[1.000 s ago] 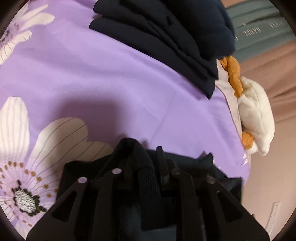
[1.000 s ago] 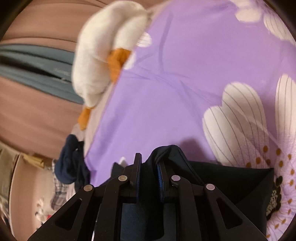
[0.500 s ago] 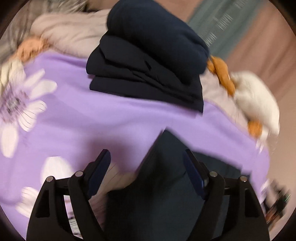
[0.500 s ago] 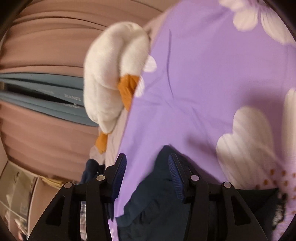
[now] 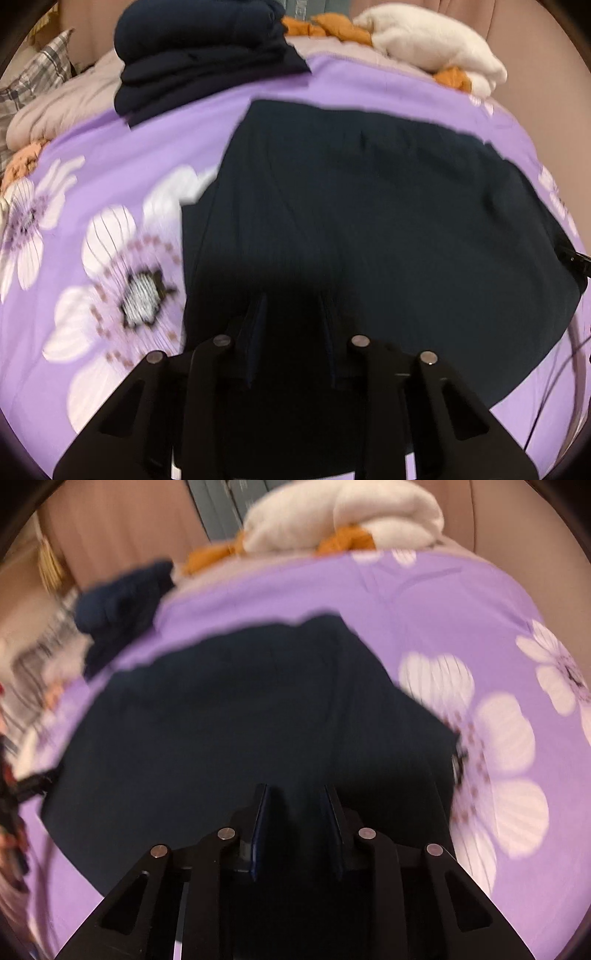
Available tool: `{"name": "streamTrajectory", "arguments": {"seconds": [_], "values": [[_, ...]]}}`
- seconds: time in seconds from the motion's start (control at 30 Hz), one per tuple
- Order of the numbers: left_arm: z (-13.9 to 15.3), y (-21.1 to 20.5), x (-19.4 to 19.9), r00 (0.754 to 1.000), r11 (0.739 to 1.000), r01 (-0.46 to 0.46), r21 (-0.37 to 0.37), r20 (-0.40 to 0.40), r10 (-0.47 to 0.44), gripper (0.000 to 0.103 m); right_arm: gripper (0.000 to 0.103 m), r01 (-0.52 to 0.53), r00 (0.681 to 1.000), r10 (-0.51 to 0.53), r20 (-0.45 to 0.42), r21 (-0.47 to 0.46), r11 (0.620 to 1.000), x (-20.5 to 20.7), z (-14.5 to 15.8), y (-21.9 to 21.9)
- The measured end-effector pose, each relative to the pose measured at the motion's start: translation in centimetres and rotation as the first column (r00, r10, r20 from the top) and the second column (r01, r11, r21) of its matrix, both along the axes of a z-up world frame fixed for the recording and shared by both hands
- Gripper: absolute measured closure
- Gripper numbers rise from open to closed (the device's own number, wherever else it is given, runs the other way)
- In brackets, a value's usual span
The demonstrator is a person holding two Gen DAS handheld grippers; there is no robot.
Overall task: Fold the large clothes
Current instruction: 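Carry the held hem over the jacket body and lay it near the collar, then open both grippers and lift them off the folded jacket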
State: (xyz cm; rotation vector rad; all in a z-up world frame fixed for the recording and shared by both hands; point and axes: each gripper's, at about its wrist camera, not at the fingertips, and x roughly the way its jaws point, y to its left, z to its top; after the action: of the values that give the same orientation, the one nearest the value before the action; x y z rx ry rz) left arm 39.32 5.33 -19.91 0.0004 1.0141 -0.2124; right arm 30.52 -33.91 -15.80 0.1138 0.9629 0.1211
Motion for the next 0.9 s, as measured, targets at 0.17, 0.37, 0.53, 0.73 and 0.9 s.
{"name": "streamTrajectory", "arguments": {"seconds": [0.17, 0.37, 0.53, 0.73, 0.9], "values": [[-0.3, 0.9, -2.4, 1.000, 1.000, -0.004, -0.031, -0.009, 0.004, 0.078, 0.074, 0.017, 0.999, -0.018, -0.043, -0.020, 1.000, -1.9, -1.0, -0.4], [0.6, 3.2, -4.1, 0.996, 0.985, -0.078, -0.155, -0.048, 0.072, 0.076, 0.075, 0.046, 0.997, -0.045, -0.070, 0.025, 0.999, -2.8, -0.6, -1.6], [1.6, 3.8, -5.8, 0.992, 0.979, -0.123, -0.163, -0.015, 0.122, 0.073, 0.073, 0.035, 0.999, -0.037, 0.038, 0.065, 0.997, -4.6, 2.3, -0.8], [-0.3, 3.9, -5.9, 0.985, 0.973, -0.173, -0.155, -0.039, 0.169, 0.073, 0.072, 0.019, 1.000, -0.020, 0.018, 0.040, 0.999, -4.2, 0.7, 0.3], [-0.6, 3.7, -6.0, 0.984, 0.975, -0.175, -0.137, -0.030, 0.173, 0.072, 0.071, 0.027, 0.999, -0.028, 0.024, 0.039, 0.999, -3.7, -0.9, 0.5]]}}
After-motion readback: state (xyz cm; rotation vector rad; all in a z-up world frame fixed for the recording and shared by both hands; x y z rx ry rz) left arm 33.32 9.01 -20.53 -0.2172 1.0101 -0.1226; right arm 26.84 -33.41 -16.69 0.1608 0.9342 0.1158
